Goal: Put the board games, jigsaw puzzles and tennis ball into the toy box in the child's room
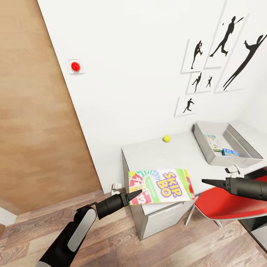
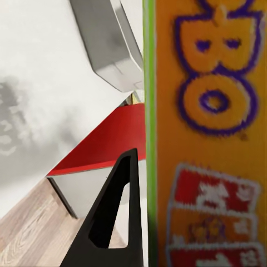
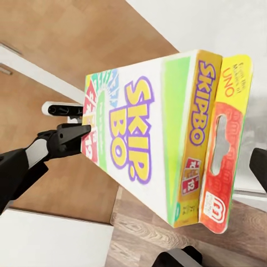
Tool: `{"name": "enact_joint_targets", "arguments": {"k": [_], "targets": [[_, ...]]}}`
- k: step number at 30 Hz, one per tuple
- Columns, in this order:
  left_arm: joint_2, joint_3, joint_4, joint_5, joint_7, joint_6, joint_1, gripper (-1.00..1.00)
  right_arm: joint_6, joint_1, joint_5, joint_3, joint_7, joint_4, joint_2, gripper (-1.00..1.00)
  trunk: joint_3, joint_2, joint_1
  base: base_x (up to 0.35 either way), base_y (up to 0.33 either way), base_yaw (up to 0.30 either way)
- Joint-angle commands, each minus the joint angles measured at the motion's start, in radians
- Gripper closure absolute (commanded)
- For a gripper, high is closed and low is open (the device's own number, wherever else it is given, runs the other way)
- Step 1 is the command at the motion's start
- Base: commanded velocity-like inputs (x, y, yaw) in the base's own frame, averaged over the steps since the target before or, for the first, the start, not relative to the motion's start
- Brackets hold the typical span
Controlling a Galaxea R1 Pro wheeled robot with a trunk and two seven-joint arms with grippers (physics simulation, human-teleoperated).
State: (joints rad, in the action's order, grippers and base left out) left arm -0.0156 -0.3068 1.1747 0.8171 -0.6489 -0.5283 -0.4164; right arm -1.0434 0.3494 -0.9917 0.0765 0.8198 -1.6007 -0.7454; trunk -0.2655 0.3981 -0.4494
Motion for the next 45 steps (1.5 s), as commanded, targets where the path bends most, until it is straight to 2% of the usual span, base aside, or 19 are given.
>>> {"name": "enact_joint_targets", "arguments": {"k": [1, 10, 21, 29, 45], "targets": [[-0.001, -0.001, 0.0, 0.009, 0.002, -0.007, -0.001, 1.0, -0.004, 0.001, 0.003, 0.001, 0.005, 0.0, 0.0, -1.0, -0.002, 0.002, -0.001, 0.0, 0.0, 0.0], [-0.001, -0.004, 0.0, 0.008, -0.011, -0.007, -0.001, 1.0, -0.004, 0.001, 0.004, 0.001, 0.008, 0.001, 0.0, -1.0, -0.002, 0.002, -0.001, 0.0, 0.0, 0.0], [-0.008, -0.047, 0.008, 0.011, -0.023, -0.005, -0.001, 1.0, -0.004, 0.002, 0.005, 0.01, 0.008, 0.013, -0.002, -1.0, -0.002, 0.002, -0.001, 0.0, 0.0, 0.0], [-0.01, -0.054, 0.013, 0.011, -0.033, -0.003, 0.001, 1.0, -0.004, 0.001, 0.006, 0.026, 0.008, 0.017, -0.002, -1.0, -0.002, 0.002, -0.001, 0.0, 0.0, 0.0], [-0.006, -0.058, 0.014, 0.012, -0.037, -0.004, 0.002, 1.0, -0.004, 0.006, 0.007, 0.026, 0.009, 0.049, 0.004, -1.0, -0.002, 0.002, -0.001, 0.0, 0.0, 0.0]]}}
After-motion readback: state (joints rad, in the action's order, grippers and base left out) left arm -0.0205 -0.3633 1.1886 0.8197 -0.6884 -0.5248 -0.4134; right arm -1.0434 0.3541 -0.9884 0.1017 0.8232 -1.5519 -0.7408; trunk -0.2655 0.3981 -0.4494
